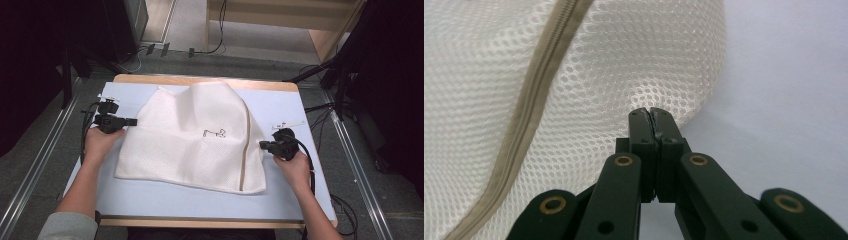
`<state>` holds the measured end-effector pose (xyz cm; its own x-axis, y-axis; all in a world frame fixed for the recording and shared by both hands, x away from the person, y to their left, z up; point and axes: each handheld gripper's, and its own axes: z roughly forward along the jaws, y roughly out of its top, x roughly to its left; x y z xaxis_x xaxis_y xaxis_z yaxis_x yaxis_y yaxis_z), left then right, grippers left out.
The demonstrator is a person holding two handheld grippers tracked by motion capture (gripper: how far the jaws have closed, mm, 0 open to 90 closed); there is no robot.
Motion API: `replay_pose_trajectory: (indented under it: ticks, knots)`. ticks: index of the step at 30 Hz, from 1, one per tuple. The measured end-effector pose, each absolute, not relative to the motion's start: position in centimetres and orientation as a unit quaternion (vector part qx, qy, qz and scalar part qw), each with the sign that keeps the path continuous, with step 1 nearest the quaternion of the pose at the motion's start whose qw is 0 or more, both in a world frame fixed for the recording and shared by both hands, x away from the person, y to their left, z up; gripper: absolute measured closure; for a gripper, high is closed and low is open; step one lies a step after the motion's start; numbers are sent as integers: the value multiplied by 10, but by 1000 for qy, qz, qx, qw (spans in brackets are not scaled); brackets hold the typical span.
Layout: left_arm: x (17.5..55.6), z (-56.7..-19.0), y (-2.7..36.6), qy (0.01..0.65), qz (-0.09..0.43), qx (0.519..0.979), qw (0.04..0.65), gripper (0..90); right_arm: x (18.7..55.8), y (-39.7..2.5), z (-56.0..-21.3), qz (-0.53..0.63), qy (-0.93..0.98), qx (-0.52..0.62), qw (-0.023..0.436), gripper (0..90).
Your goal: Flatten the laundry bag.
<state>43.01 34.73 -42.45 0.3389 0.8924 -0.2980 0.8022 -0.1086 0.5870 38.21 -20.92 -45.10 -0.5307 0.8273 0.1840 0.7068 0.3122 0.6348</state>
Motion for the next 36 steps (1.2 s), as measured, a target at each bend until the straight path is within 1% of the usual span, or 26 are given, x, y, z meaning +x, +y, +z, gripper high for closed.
replay_pose_trajectory:
  ticks: [3, 8, 13, 14, 16, 17, 18, 19, 20, 22, 23, 24, 26, 27, 29, 34, 36]
  knots:
    - [429, -425, 363, 586, 74, 731, 342, 893, 377, -200, -451, 341, 814, 464, 82, 900]
    - [428, -429, 377, 606, 81, 718, 331, 887, 365, -184, -452, 345, 824, 445, 66, 900]
    - [427, -430, 380, 606, 87, 718, 330, 865, 351, -167, -449, 346, 836, 424, 55, 900]
    - [427, -430, 380, 606, 87, 716, 334, 846, 348, -164, -449, 347, 839, 415, 54, 900]
    - [426, -428, 381, 602, 87, 717, 340, 755, 342, -154, -448, 353, 841, 407, 42, 900]
    - [426, -427, 381, 602, 83, 714, 348, 692, 340, -152, -447, 357, 842, 403, 38, 890]
    - [425, -426, 382, 600, 82, 713, 354, 643, 339, -150, -447, 356, 843, 401, 36, 869]
    - [425, -426, 382, 600, 82, 713, 354, 605, 339, -150, -447, 356, 843, 401, 36, 869]
    - [424, -425, 382, 599, 83, 714, 354, 584, 340, -150, -446, 355, 845, 397, 44, 801]
    - [422, -421, 381, 596, 89, 712, 361, 539, 342, -156, -444, 360, 841, 401, 51, 731]
    - [420, -419, 381, 594, 91, 711, 365, 539, 342, -156, -444, 360, 841, 401, 51, 731]
    - [416, -413, 381, 590, 93, 709, 374, 521, 345, -164, -439, 375, 831, 407, 60, 671]
    - [414, -410, 380, 587, 96, 709, 378, 515, 348, -171, -436, 384, 822, 416, 66, 625]
    - [411, -408, 379, 583, 95, 710, 383, 514, 351, -174, -436, 385, 820, 417, 71, 616]
    - [406, -404, 377, 580, 92, 711, 387, 510, 357, -176, -439, 382, 818, 422, 81, 617]
    - [389, -399, 371, 574, 84, 715, 390, 512, 373, -180, -442, 381, 812, 433, 85, 633]
    - [378, -399, 367, 571, 86, 721, 382, 513, 386, -182, -440, 385, 805, 440, 101, 643]
